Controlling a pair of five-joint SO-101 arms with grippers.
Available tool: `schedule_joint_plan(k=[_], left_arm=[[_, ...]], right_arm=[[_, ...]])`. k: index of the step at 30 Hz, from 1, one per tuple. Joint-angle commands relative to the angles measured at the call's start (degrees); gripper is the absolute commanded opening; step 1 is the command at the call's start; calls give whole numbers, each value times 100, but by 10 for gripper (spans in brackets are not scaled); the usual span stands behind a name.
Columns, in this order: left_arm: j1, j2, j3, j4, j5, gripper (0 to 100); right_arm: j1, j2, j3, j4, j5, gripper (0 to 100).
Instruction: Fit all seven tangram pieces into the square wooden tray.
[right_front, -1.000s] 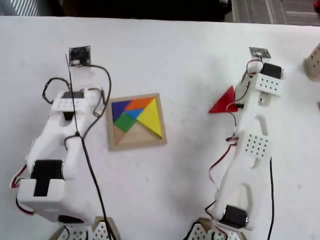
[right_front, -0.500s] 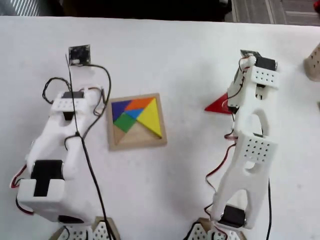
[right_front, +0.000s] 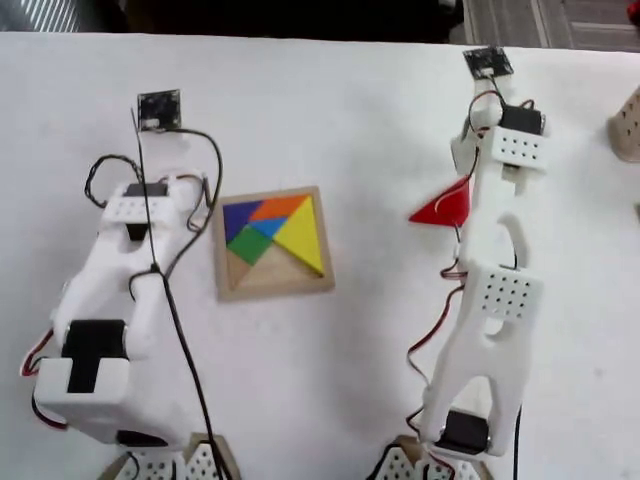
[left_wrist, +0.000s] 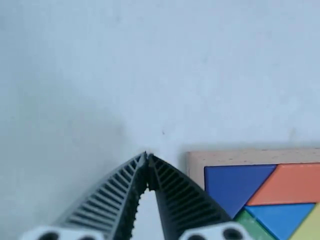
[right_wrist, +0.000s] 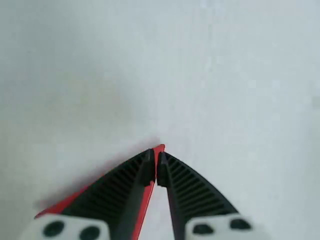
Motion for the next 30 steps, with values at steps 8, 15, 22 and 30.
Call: schedule_joint_plan(k=[8, 15, 22, 30], left_arm=[[-4, -31, -255, -79, 9, 24], [-4, -31, -255, -97, 9, 24], [-4, -31, -255, -97, 9, 24], [-4, -31, -255, -97, 9, 24]], right_arm=[[-268, 593, -255, -127, 1169, 18], [-22, 585, -255, 593, 1635, 18], [356, 462, -448, 1640, 2154, 18], [831, -330, -800, 2193, 2119, 18]])
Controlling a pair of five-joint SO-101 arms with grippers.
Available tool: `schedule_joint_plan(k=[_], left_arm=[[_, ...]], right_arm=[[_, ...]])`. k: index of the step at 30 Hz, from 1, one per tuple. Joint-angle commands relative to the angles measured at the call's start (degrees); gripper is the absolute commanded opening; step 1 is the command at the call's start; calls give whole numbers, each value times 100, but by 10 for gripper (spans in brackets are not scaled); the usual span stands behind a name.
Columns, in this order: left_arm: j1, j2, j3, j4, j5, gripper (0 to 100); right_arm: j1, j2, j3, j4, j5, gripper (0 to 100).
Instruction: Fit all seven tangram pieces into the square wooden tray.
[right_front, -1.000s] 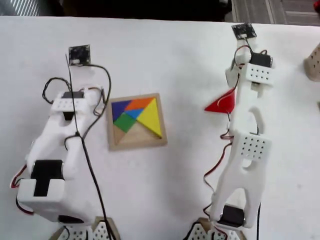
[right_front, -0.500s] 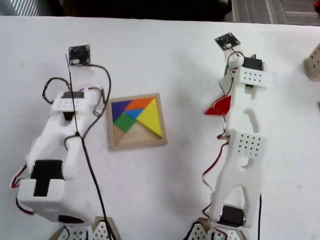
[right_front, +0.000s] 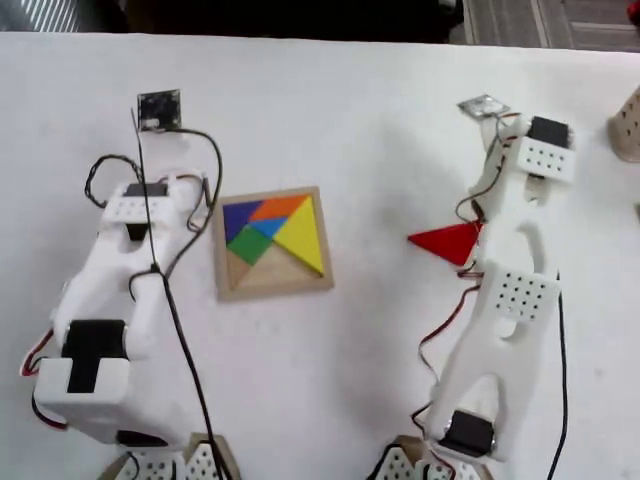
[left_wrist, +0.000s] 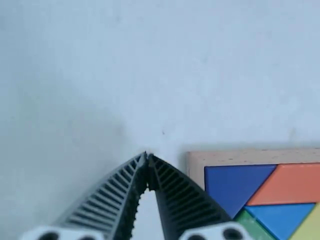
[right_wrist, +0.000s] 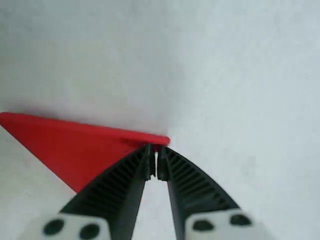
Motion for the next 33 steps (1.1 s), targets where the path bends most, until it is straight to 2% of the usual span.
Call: schedule_joint_plan(k=[1, 8, 15, 20, 24, 28, 33], left_arm=[[-4, -31, -255, -97, 9, 24], [-4, -31, -255, -97, 9, 24], [-31, -31, -255, -70, 9, 24], [-22, -31, -255, -79, 9, 24], [-13, -31, -255, -88, 9, 24], [-13, -40, -255, -79, 9, 24], [-4, -40, -255, -97, 9, 24]], right_arm=[[189, -796, -211, 84, 44, 18], [-84, -1024, 352, -4, 35, 18], [-207, -259, 651, -936, 44, 18], [-101, -4, 308, -374, 114, 18], [-57, -22, 387, 84, 484, 18], [215, -127, 782, 84, 642, 18], [541, -813, 2224, 40, 1371, 19]])
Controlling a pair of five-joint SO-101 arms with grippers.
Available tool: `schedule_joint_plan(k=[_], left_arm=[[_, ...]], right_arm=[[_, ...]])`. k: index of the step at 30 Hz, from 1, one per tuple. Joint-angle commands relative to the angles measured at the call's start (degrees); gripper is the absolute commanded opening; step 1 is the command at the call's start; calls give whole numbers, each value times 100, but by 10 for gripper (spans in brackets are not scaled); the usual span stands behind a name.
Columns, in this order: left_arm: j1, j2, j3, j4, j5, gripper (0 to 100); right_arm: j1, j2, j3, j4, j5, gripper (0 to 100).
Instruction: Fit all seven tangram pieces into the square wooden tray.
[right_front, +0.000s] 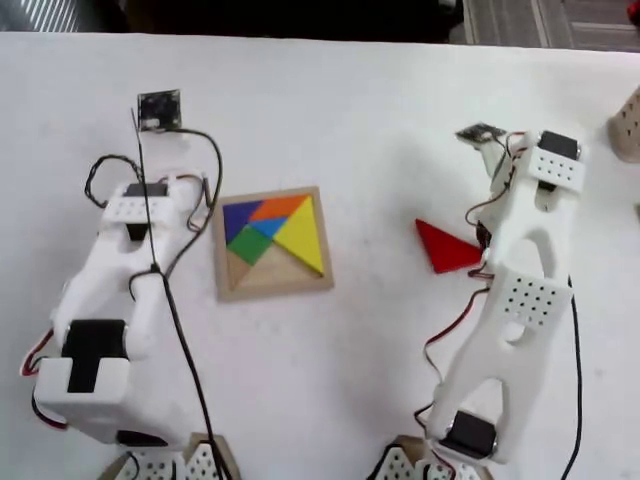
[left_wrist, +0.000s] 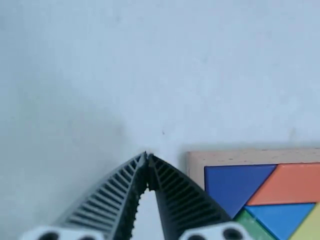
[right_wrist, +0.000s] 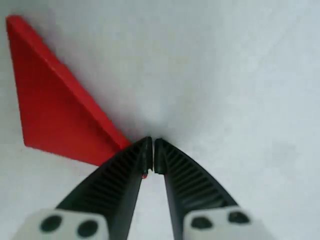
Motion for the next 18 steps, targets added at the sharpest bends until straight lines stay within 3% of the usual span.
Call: schedule_joint_plan(k=[1, 9, 15, 18], left_arm=[[-4, -40, -255, -97, 9, 24], [-4, -31, -255, -105, 9, 24], [-4, -31, -255, -97, 9, 24], [-13, -31, -255, -70, 9, 24]], right_arm=[[286, -769, 1108, -4, 545, 19], [312, -3275, 4105, -831, 695, 19], [215, -5429, 6347, -2695, -1319, 18], [4, -5754, 6778, -3046, -1538, 18]])
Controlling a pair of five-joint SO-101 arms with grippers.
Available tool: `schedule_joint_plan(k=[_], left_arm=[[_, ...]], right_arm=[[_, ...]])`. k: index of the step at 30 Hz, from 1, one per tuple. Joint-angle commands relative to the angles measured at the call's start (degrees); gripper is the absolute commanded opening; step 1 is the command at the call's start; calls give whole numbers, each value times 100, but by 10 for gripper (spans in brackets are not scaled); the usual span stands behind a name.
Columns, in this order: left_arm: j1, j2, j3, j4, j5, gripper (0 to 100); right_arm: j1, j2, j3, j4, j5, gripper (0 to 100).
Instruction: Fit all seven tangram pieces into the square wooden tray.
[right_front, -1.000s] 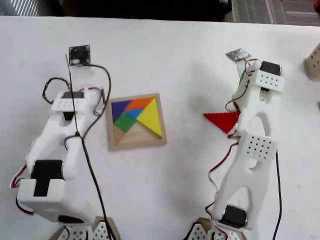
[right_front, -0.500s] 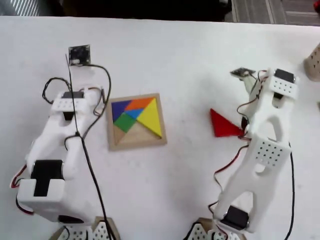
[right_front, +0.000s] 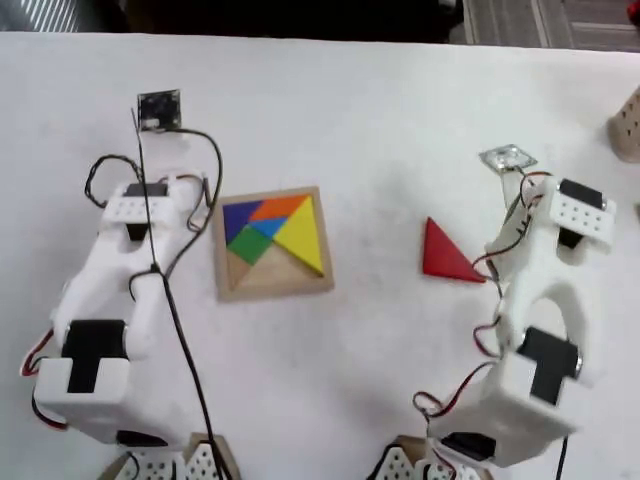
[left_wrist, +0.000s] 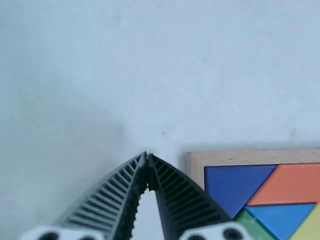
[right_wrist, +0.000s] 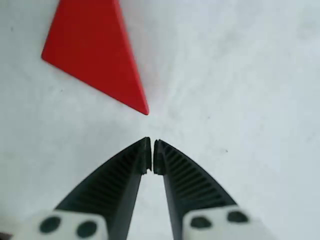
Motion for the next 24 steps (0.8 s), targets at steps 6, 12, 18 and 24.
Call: schedule_joint_plan(k=[6, 12, 18, 24], left_arm=[[-40, -31, -255, -62, 9, 24], [-48, -31, -255, -62, 9, 24], [-48, -31, -255, -62, 9, 24], [-31, -31, -255, -62, 9, 24]], right_arm=[[-576, -119, -35, -725, -677, 18], [-593, 1279, -1213, -998, -1046, 18], [-541, 2404, -2163, -620, -1196, 18], [-637, 2554, -2207, 444, -1213, 18]])
